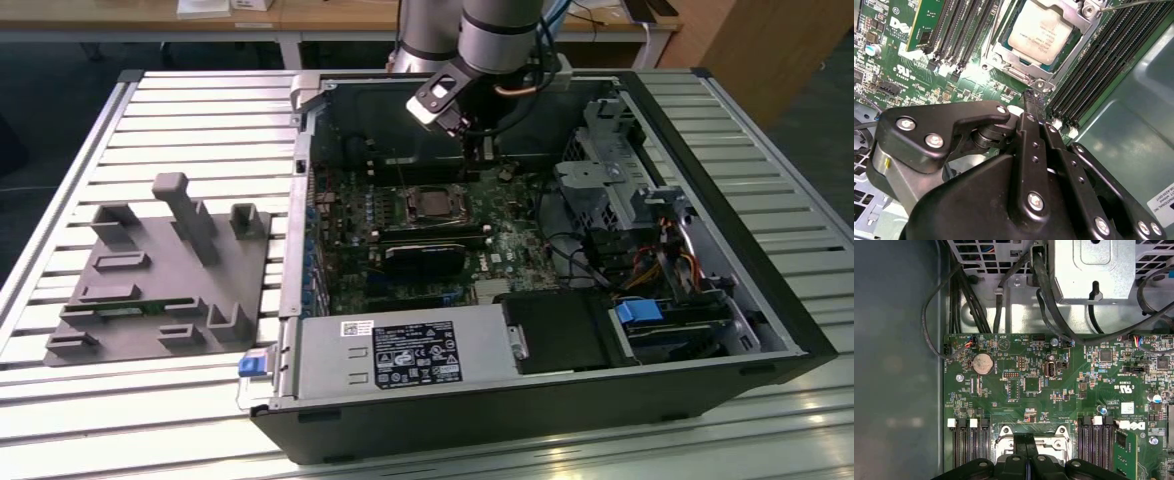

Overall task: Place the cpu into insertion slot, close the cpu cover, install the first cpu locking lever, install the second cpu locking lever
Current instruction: 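Close the cpu cover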

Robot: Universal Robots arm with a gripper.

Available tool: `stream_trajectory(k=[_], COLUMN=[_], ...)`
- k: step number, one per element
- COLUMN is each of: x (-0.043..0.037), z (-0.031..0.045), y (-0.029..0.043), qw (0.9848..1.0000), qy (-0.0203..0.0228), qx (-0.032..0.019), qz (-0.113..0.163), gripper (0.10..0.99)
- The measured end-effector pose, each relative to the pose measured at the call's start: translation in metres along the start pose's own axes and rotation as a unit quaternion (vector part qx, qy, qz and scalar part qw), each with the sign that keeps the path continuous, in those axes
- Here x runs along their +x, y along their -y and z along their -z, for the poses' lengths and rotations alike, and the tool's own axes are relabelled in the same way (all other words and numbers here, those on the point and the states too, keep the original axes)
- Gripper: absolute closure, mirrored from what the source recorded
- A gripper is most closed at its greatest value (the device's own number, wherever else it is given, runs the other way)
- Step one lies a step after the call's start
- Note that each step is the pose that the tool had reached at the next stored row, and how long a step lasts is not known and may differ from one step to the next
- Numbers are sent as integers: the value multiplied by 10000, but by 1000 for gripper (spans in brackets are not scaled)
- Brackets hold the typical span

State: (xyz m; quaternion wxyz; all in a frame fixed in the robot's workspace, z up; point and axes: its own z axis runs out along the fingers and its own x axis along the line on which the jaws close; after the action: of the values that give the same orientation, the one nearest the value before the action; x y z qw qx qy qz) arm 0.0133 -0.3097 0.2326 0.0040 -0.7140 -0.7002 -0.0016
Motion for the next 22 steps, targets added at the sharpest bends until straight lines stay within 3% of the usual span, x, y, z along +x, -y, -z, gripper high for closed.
stream_trajectory(k=[5, 22], x=[-40, -45], z=[-6, -14], y=[16, 116], qw=[10000, 9999], qy=[1, 1], qx=[1, 1], qz=[0, 139], gripper=[980, 980])
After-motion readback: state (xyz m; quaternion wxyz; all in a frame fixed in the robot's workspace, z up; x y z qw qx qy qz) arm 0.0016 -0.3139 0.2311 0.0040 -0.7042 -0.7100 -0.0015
